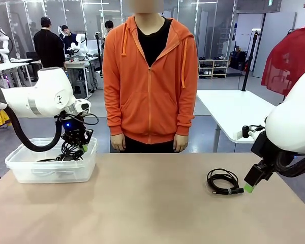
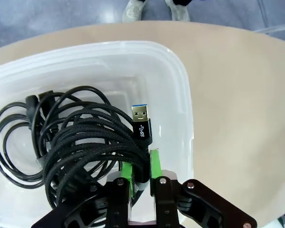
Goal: Organize and store the cables.
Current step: Place the USB Extension Cable into the Organizing box.
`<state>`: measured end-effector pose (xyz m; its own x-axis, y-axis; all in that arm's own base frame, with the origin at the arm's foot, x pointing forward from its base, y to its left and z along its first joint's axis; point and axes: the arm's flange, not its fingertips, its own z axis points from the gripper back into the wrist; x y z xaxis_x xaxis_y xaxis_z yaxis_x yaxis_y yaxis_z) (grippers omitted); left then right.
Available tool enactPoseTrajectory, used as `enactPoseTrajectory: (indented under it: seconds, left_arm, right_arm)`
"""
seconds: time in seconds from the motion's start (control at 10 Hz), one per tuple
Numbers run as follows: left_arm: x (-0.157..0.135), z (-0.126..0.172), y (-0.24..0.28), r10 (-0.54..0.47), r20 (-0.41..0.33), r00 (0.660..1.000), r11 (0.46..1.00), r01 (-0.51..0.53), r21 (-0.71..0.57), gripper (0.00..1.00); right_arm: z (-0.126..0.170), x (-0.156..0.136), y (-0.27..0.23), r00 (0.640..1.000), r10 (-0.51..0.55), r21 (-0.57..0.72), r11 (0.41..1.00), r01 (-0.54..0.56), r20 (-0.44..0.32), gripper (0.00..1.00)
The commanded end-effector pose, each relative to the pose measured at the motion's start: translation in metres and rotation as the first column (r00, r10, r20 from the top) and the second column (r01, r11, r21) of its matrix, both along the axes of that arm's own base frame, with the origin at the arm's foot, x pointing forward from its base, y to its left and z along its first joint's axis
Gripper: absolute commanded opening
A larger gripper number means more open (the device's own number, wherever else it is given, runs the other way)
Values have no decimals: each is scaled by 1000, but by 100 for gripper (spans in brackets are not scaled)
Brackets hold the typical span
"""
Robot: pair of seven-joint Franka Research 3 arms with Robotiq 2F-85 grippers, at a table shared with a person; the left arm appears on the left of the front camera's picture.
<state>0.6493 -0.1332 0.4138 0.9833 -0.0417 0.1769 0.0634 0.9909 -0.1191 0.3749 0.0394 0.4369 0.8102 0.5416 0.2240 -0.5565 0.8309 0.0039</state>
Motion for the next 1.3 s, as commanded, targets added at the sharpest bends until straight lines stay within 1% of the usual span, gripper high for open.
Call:
enactPoseTrajectory:
  seconds: [0.0,0.1,0.2,0.3,0.4,0.5,0.6,0.7,0.8,1.2]
  left_arm:
    - [-5,-2,-4,32,-11,999,999,-31,36,39]
    - [-4,-3,-5,27,-7,1000,999,-26,30,58]
    - [-6,-1,-5,30,-7,1000,999,-30,23,60]
    - [-8,2,-5,30,-10,999,999,-30,27,79]
    - [-10,4,-4,32,-10,999,999,-31,21,81]
    - [-14,4,-3,25,-17,1000,1000,-25,-16,99]
    - [-18,4,-5,13,-14,1000,999,-13,-34,99]
    - [-28,3,-5,-36,-10,999,995,35,-93,100]
    - [-5,4,-4,18,-4,1000,1000,-18,-1,100]
    - [-5,4,-4,18,-4,1000,1000,-18,-1,100]
  right_arm:
    - [-2,1,1,1000,-27,-11,1000,27,5,100]
    - [-2,1,1,1000,-27,-11,1000,27,5,100]
    - [-2,1,1,1000,-27,-11,1000,27,5,100]
    - [-2,1,1,1000,-27,-11,1000,27,5,100]
    - [-2,1,1,1000,-27,-11,1000,27,5,100]
    - [-2,1,1,1000,-27,-11,1000,27,5,100]
    - [-2,1,1,1000,-27,-11,1000,27,5,100]
    - [-2,1,1,1000,-27,-11,1000,27,5,100]
    - [-2,1,1,1000,-27,-11,1000,27,5,100]
    - [-2,1,1,1000,-27,-11,1000,27,5,100]
